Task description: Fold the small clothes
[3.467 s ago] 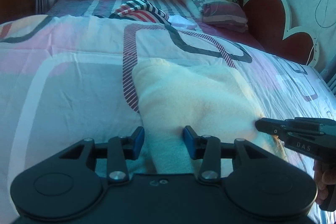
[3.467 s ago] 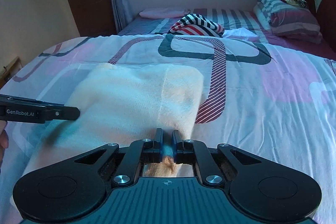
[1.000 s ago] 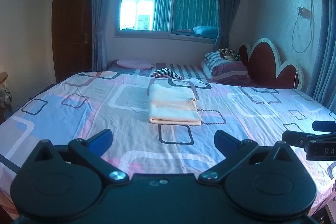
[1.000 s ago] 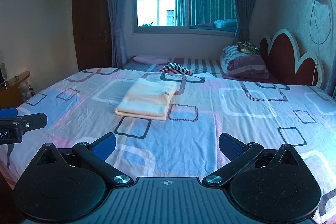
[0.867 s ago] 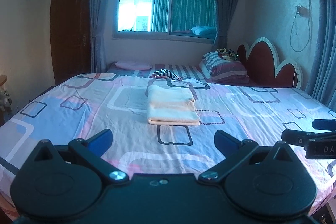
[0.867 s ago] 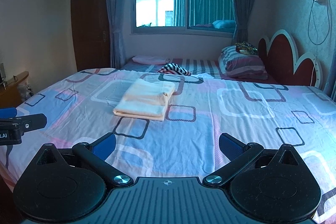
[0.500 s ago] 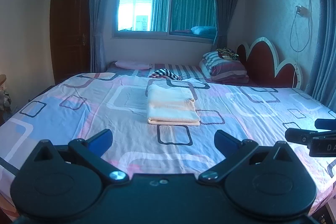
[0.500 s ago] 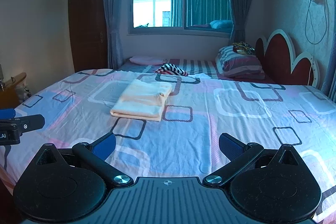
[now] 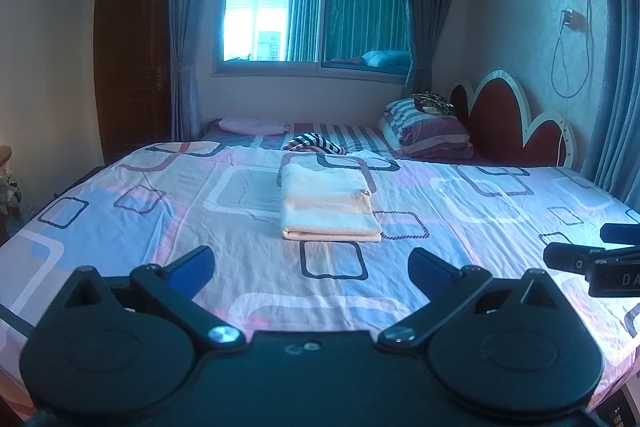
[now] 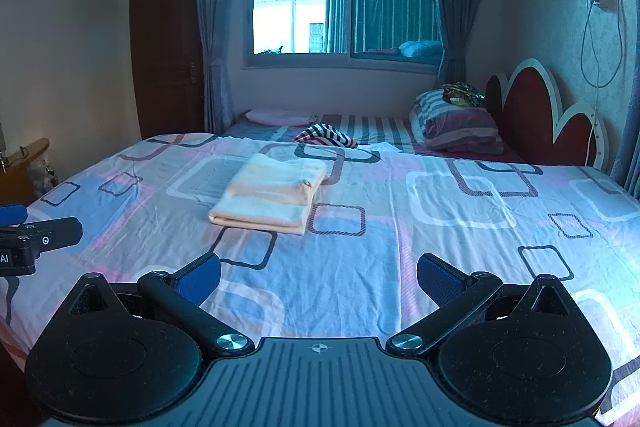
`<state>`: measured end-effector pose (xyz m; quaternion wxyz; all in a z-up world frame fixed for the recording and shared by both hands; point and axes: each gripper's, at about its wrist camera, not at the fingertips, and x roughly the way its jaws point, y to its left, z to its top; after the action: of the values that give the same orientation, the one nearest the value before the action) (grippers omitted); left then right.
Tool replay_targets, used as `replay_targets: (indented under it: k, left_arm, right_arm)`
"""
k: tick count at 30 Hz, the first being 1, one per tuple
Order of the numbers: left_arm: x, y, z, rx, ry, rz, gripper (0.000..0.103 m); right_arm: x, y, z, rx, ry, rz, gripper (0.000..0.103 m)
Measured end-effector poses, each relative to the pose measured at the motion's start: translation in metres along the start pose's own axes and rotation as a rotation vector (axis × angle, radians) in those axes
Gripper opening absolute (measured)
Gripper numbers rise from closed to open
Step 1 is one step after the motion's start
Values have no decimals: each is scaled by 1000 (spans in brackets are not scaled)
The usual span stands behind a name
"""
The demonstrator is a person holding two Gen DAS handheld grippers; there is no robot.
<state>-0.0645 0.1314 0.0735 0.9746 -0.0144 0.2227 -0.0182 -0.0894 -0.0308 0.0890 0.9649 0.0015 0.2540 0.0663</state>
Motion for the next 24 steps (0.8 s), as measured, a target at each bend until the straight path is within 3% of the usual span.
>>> replay_targets:
  k: [24]
  left_arm:
    - [3,4,0,5,3,-3,103]
  right_arm:
    - [3,-4,-1,-2,5,-8,103]
